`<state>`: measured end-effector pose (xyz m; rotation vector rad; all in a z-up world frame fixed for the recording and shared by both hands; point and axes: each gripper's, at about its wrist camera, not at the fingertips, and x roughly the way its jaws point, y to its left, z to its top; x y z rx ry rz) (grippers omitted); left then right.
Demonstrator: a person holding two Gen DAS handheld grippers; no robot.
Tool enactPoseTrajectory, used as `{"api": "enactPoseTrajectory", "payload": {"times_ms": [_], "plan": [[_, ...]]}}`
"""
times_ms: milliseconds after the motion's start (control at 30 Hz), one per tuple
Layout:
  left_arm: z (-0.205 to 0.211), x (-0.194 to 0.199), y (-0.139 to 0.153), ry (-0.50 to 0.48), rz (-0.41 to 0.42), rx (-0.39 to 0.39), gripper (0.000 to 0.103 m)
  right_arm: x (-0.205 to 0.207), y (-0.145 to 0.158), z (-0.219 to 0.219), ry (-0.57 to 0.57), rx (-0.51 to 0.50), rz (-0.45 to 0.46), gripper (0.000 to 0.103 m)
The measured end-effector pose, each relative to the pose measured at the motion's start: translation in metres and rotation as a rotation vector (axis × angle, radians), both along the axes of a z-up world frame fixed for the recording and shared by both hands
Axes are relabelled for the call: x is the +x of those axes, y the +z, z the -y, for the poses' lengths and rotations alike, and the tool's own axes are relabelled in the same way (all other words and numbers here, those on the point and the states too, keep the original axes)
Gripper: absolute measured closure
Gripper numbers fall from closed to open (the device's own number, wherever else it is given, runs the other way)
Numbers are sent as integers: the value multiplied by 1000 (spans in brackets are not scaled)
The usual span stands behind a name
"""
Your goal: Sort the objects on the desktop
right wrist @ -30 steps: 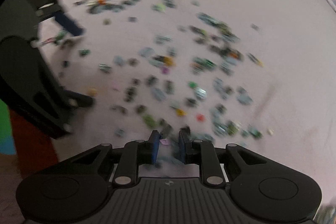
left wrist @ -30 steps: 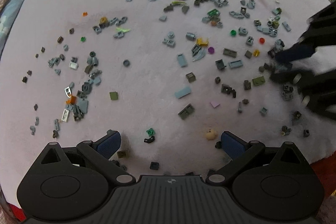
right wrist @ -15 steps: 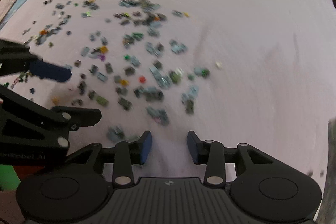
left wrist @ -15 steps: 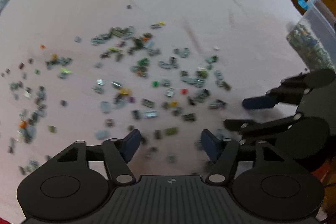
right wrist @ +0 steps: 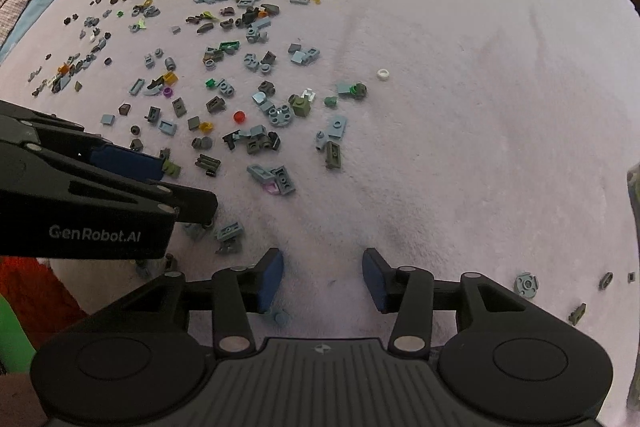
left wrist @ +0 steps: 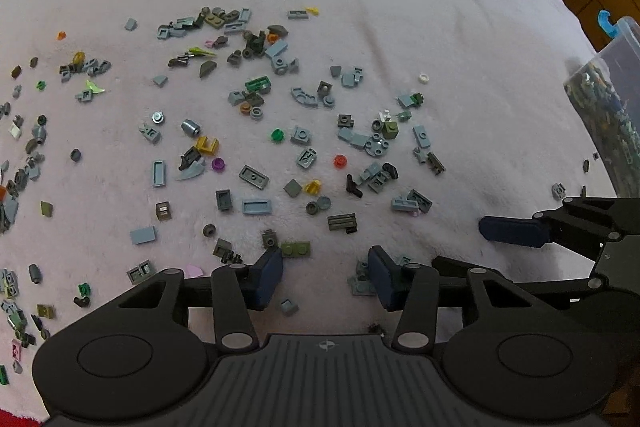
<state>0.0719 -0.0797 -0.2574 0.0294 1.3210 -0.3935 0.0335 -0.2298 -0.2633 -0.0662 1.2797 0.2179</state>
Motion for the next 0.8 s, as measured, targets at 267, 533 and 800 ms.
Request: {"api": "enactPoseTrajectory", "payload": {"times_ms": [267, 533, 800], "plan": [[-8, 2, 2, 26, 0, -7, 79, 0, 1, 0, 3, 3, 7, 55], [-23, 6, 11, 15, 25, -9, 87, 3, 13, -1, -58, 11, -1, 59], [-68, 10, 32, 60, 68, 60, 87, 28, 38, -29, -265, 239, -9, 61]]}}
